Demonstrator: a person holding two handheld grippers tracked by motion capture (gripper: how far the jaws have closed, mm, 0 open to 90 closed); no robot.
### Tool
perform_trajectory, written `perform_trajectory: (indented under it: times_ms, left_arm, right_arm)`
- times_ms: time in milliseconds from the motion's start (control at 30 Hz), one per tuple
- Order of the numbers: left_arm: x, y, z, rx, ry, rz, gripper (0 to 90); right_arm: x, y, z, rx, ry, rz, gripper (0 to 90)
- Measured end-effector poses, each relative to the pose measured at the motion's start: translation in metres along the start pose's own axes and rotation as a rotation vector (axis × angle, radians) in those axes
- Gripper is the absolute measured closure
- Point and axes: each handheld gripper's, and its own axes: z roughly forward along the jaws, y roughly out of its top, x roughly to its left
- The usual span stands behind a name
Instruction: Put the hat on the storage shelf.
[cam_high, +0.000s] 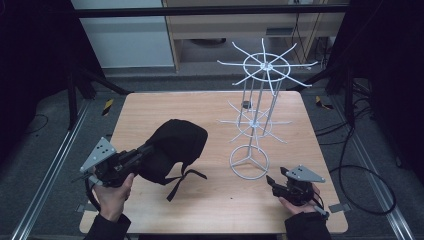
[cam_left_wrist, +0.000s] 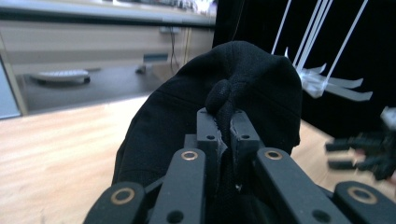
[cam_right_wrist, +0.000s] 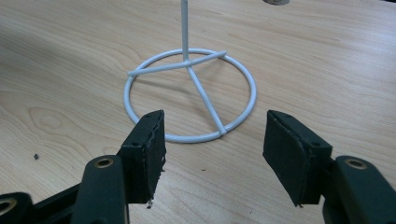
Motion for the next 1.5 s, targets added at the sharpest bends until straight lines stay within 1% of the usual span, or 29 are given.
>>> perform_trajectory:
  times_ms: [33,233,467,600,733,833,1000,1133,1167,1233,1367,1500]
  left_arm:
    - [-0.002,0.004,0.0,-0.02,0.0,-0.004,84.5]
    - [-0.01,0.025,0.006,-0.105,0.0,-0.021,84.6]
    - [-0.015,0.045,0.013,-0.199,-0.01,-0.053,84.6]
    - [-0.018,0.056,0.017,-0.247,-0.018,-0.067,84.6]
    - [-0.021,0.066,0.022,-0.267,-0.016,-0.064,84.6]
    - [-0.023,0.073,0.024,-0.286,-0.005,-0.059,84.6]
    - [-0.025,0.085,0.026,-0.319,0.012,-0.067,84.6]
    - [-0.024,0.094,0.027,-0.357,0.023,-0.081,84.6]
    - [-0.024,0.096,0.028,-0.368,0.019,-0.088,84.6]
    - [-0.024,0.102,0.029,-0.383,0.024,-0.086,84.7]
    - [-0.025,0.109,0.035,-0.396,0.011,-0.086,84.6]
    - [-0.028,0.113,0.04,-0.404,-0.004,-0.087,84.6]
  right_arm:
    - [0.0,0.0,0.0,0.0,0.0,0.0,39.1]
    - [0.0,0.0,0.0,-0.001,0.001,0.002,39.1]
    - [-0.001,0.0,0.0,-0.002,0.0,0.0,39.2]
    - [-0.001,0.0,0.0,-0.002,0.003,0.008,39.2]
    - [0.0,0.0,0.001,-0.004,0.003,0.0,39.2]
    - [0.0,0.0,0.002,0.0,0.004,0.0,39.2]
    - [-0.001,-0.001,0.002,-0.001,0.006,0.003,39.1]
    - [-0.001,-0.001,0.002,-0.001,0.006,0.003,39.1]
    - [-0.001,-0.001,0.002,-0.002,0.005,0.002,39.1]
    - [-0.001,-0.001,0.002,-0.001,0.006,0.005,39.1]
    - [-0.001,-0.001,0.003,-0.001,0.007,0.005,39.0]
    - [-0.001,-0.001,0.003,0.0,0.008,0.007,39.0]
